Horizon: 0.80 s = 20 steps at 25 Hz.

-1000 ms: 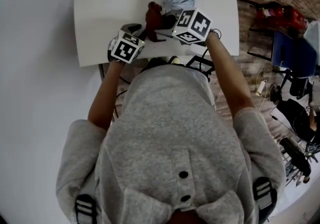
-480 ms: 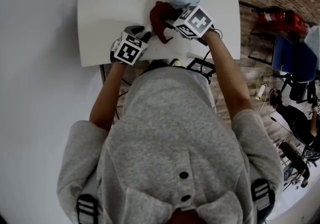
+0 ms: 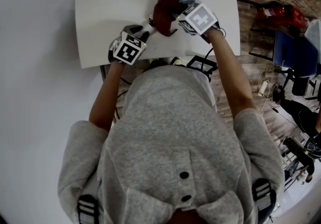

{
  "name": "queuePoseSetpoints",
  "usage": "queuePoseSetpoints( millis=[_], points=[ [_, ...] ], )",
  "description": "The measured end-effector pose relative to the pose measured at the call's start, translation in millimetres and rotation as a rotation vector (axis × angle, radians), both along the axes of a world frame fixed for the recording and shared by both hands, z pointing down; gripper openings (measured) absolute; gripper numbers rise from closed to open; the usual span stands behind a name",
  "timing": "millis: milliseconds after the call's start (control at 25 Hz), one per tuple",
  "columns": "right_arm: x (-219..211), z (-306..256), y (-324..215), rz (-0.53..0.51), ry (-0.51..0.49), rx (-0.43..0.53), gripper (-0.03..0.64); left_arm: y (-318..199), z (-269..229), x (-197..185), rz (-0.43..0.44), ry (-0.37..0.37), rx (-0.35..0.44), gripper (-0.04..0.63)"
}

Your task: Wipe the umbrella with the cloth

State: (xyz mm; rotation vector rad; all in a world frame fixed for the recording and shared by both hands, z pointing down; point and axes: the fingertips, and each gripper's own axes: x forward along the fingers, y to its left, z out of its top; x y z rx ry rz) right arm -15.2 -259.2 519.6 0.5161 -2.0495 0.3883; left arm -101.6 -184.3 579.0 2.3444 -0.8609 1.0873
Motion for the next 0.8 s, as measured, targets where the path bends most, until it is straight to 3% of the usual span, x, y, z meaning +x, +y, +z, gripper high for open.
queuePoseSetpoints(
  millis=[240,560,800],
  points=[
    [23,-5,-16,0.075,0.018,0.058,0.078,2,3,1,0.044,-0.049,0.025,0.135],
    [57,-15,-33,0.170,0.016,0.094,0.078,2,2,3,0.051,-0.039,0.031,0.135],
    [104,-22,-51,0.202,0.098,0.141,0.078,2,-5,8,0.062,-0.038,0.016,0.135]
  ],
)
